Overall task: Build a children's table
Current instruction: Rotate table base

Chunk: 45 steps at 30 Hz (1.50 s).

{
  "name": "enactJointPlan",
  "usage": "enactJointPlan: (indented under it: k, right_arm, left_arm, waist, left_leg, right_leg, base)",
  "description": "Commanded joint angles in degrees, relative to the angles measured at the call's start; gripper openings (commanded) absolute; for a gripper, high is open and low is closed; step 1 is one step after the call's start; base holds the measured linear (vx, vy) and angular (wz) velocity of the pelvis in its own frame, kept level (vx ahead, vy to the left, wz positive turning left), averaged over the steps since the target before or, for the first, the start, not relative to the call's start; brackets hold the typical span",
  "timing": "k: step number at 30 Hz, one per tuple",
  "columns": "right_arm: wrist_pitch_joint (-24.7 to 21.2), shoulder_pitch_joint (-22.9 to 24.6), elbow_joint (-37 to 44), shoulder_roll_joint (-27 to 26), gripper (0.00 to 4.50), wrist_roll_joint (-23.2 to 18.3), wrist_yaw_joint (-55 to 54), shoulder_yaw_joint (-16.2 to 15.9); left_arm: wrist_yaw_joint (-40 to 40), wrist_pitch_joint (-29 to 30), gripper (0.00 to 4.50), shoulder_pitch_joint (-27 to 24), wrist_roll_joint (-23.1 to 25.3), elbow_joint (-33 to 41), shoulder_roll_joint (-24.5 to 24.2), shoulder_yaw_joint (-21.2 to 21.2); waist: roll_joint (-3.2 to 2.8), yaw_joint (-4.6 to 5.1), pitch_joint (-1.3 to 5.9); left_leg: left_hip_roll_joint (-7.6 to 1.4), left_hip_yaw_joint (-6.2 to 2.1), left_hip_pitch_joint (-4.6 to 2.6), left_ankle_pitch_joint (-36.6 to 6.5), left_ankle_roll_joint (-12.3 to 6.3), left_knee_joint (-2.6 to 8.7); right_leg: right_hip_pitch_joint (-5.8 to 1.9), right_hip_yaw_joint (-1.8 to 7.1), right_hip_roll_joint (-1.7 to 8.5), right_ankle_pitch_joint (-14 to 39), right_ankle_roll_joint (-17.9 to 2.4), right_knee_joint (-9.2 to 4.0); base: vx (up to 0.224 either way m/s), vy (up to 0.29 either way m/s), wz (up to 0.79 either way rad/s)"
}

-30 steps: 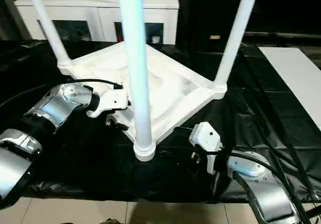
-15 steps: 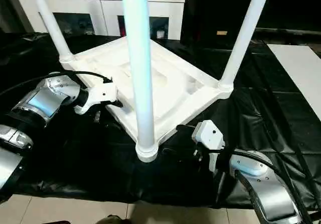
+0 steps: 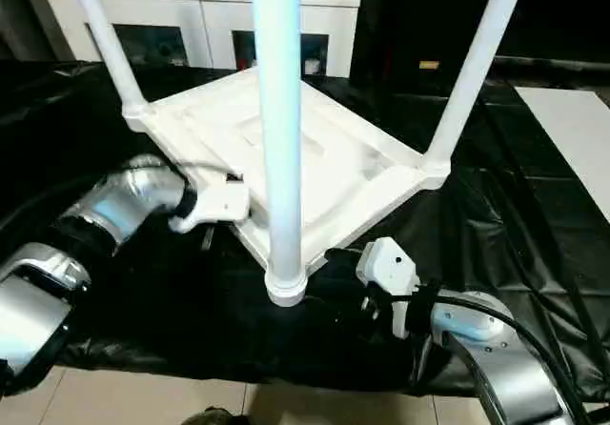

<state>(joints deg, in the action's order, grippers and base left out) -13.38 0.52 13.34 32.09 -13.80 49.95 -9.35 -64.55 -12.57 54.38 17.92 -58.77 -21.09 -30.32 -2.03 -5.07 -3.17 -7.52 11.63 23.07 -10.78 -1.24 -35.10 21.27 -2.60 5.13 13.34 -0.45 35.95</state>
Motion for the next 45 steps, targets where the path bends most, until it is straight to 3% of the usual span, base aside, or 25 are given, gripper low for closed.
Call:
enactJointPlan:
  k: [1, 5, 11, 14, 21, 25, 35, 42, 45]
  right_arm:
    - [-0.50, 0.33, 1.25, 0.58, 3.75, 0.21, 0.47, 0.01]
    - [-0.72, 0.20, 1.31, 0.66, 3.75, 0.11, 0.34, -0.25]
    - [-0.67, 0.01, 1.01, 0.84, 3.75, 0.20, 0.36, -0.30]
    - [-0.53, 0.01, 0.80, 0.86, 3.75, 0.32, 0.30, -0.30]
    - [-0.76, -1.49, -2.66, 0.13, 3.75, 3.51, -3.43, -0.07]
    - [-0.51, -1.72, -2.69, 0.18, 3.75, 3.52, -3.25, -0.07]
    - [-0.14, -1.70, -2.75, 0.30, 3.75, 3.61, -3.21, -0.14]
    - [-0.02, -1.59, -2.68, 0.10, 3.75, 3.57, -3.35, -0.06]
    - [0.00, -1.46, -2.67, 0.19, 3.75, 3.60, -3.38, 0.03]
  left_arm:
    - [2.55, -2.07, 4.48, -0.25, 0.82, -1.95, 1.51, -0.35]
    - [3.33, -2.82, 4.14, -0.02, 0.91, -4.01, 2.58, 0.00]
    - [-0.41, -1.11, 3.64, 1.02, 1.66, -6.23, 2.40, -0.27]
    - [-1.75, -0.32, 3.33, 1.25, 1.49, -6.55, 2.34, -0.02]
    - [-4.90, 0.93, 2.76, 1.64, 1.50, -6.76, 2.26, 0.09]
    - [-6.56, 1.87, 2.41, 1.68, 2.79, -6.15, 1.95, -0.86]
    - [-8.18, 5.25, 1.77, 0.91, 5.80, -3.81, 0.72, -2.82]
    - [-4.25, 10.64, 1.41, -1.61, 2.62, -1.01, 1.23, 1.45]
    - [-3.97, 14.87, 1.38, -4.04, 0.40, 2.47, 1.47, 3.85]
  waist:
    - [0.86, -0.04, 3.60]
    - [0.94, -0.16, 3.48]
    - [1.01, -0.07, 3.19]
    - [0.95, 0.09, 3.24]
    - [1.03, 0.21, 3.66]
    - [1.03, 0.15, 3.66]
    - [1.11, 0.46, 3.37]
    - [1.00, 0.96, 3.22]
    - [0.95, 1.38, 2.97]
  left_leg:
    - [-6.42, -3.35, -1.80, -11.75, -3.77, 4.81]
    - [-6.45, -3.31, -1.96, -12.91, -3.63, 4.88]
    - [-6.55, -3.50, -2.11, -16.00, -1.61, 5.31]
    - [-6.55, -3.59, -1.91, -15.12, -1.57, 5.40]
    - [-6.29, -3.25, -1.80, -10.19, -4.16, 4.77]
    - [-6.42, -3.26, -1.79, -9.28, -5.47, 4.68]
    - [-6.52, -3.36, -1.79, -11.79, -4.01, 5.05]
    - [-6.51, -3.41, -1.80, -12.77, -3.96, 5.19]
    - [-6.39, -3.50, -1.63, -14.56, -3.33, 5.32]
  right_leg:
    - [-1.63, 2.71, 5.63, 0.57, -14.62, -4.30]
    - [-1.52, 2.70, 5.65, 2.92, -14.59, -4.60]
    - [-1.38, 2.87, 5.86, 8.64, -13.46, -5.13]
    - [-1.46, 2.83, 5.83, 7.16, -13.43, -4.93]
    - [-1.69, 2.63, 5.82, -1.21, -15.40, -4.22]
    - [-1.80, 2.51, 5.81, -2.37, -15.60, -4.09]
    - [-1.83, 2.64, 5.90, 2.71, -15.10, -4.54]
    - [-1.78, 2.64, 5.84, 4.42, -15.36, -4.78]
    - [-1.90, 2.64, 5.94, 8.79, -14.70, -5.15]
  base:
    - [0.000, 0.000, 0.00]
    - [0.000, 0.000, 0.00]
    - [0.000, 0.000, 0.00]
    - [0.000, 0.000, 0.00]
    - [0.000, 0.000, 0.00]
    - [0.000, 0.000, 0.00]
    - [0.000, 0.000, 0.00]
    - [0.000, 0.000, 0.00]
    - [0.000, 0.000, 0.00]
